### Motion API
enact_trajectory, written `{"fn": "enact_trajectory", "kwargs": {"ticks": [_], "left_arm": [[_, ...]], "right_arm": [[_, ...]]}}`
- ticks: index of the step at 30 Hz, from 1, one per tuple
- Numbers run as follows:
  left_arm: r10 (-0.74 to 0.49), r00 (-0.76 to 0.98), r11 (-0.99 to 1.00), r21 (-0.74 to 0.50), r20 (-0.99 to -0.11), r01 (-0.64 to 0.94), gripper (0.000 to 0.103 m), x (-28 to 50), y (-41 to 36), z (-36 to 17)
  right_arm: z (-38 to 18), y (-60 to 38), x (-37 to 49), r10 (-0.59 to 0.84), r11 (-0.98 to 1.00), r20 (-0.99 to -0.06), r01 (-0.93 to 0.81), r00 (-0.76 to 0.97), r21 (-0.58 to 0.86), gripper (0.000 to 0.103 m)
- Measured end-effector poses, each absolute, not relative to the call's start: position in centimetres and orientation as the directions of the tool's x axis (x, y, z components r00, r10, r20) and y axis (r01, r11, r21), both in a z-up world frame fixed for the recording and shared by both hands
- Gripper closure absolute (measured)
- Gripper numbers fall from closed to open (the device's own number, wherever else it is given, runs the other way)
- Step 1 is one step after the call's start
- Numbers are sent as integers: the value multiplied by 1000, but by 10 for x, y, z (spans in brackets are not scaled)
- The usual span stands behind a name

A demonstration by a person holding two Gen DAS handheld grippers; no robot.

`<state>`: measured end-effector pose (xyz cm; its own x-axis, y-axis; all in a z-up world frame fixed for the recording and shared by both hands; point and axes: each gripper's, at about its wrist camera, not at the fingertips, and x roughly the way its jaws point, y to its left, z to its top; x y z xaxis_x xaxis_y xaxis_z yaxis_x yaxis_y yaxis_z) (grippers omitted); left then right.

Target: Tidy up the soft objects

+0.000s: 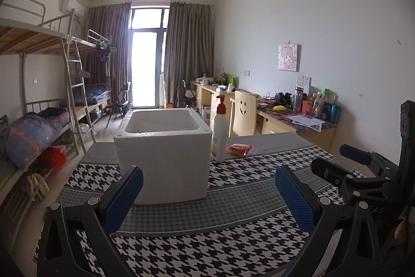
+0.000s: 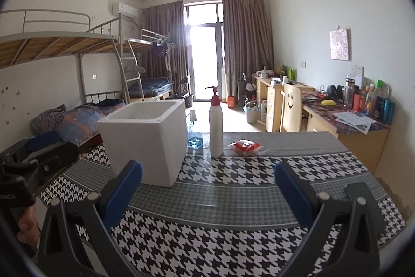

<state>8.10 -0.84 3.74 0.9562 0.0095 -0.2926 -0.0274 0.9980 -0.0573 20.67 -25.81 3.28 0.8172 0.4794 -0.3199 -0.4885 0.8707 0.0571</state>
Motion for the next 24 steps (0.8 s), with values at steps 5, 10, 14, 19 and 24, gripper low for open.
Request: {"fn": "enact_trajectory", "kwargs": {"ticks": [5,10,14,19,24], "left_arm": [[10,961,998,-56,-278,-26,1,76,-10,30],[34,964,997,-59,-262,-51,1,71,-11,21],[67,966,996,-47,-248,-81,1,68,-10,18],[78,965,994,-51,-249,-94,1,64,-7,11],[91,965,993,-50,-246,-107,1,59,-6,4]], "right_arm": [[26,-261,200,477,873,-299,-485,826,52,0],[17,-261,197,474,877,-292,-477,831,66,0],[13,-261,194,480,874,-285,-481,830,71,0],[11,-262,186,473,877,-261,-479,842,46,0],[7,-263,183,470,879,-250,-476,847,42,0]]}}
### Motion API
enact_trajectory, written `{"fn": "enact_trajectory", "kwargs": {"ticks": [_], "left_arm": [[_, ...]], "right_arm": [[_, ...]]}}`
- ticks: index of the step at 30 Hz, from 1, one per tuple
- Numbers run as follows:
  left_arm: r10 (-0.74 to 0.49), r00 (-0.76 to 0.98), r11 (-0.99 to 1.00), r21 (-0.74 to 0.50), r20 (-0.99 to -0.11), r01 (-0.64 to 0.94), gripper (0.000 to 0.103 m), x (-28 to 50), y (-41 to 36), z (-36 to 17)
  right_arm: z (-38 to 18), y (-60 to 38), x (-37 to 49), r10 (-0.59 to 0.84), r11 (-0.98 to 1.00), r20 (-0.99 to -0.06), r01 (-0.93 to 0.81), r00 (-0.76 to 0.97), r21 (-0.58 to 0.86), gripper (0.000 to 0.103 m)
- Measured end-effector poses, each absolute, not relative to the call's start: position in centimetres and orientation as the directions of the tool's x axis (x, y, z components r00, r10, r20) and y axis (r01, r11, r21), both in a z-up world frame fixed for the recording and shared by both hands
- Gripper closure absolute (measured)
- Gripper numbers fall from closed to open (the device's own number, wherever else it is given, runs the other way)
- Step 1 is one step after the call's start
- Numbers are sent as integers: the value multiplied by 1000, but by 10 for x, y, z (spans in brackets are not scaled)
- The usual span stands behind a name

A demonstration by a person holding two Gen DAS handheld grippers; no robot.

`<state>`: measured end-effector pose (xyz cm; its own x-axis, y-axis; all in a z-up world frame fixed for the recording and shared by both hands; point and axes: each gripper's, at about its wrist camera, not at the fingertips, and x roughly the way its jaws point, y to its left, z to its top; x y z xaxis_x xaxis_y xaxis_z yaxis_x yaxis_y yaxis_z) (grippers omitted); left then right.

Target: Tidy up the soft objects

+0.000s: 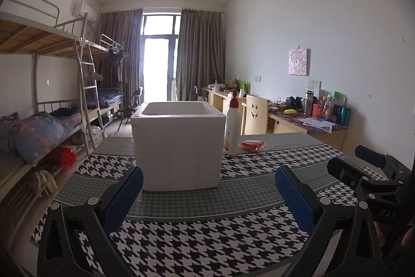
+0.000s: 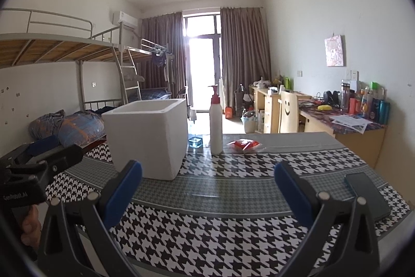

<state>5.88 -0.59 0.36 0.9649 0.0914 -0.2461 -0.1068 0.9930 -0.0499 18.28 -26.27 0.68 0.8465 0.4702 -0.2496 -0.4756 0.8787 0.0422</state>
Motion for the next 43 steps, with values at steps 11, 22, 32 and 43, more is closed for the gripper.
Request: {"fn": "enact_trajectory", "kwargs": {"ticks": [11,22,32,43], "left_arm": [[150,963,987,-21,-223,-159,1,49,-5,-5],[172,958,984,-10,-229,-179,1,44,-3,-12],[180,949,980,-31,-258,-195,1,43,3,-18],[184,946,979,-35,-266,-200,1,40,5,-20]], "right_arm": [[-10,-265,178,488,870,-262,-487,832,76,0],[-16,-261,167,504,859,-246,-509,828,47,0],[-22,-257,163,511,855,-245,-518,824,38,0],[-22,-258,165,510,855,-254,-518,822,41,0]]}}
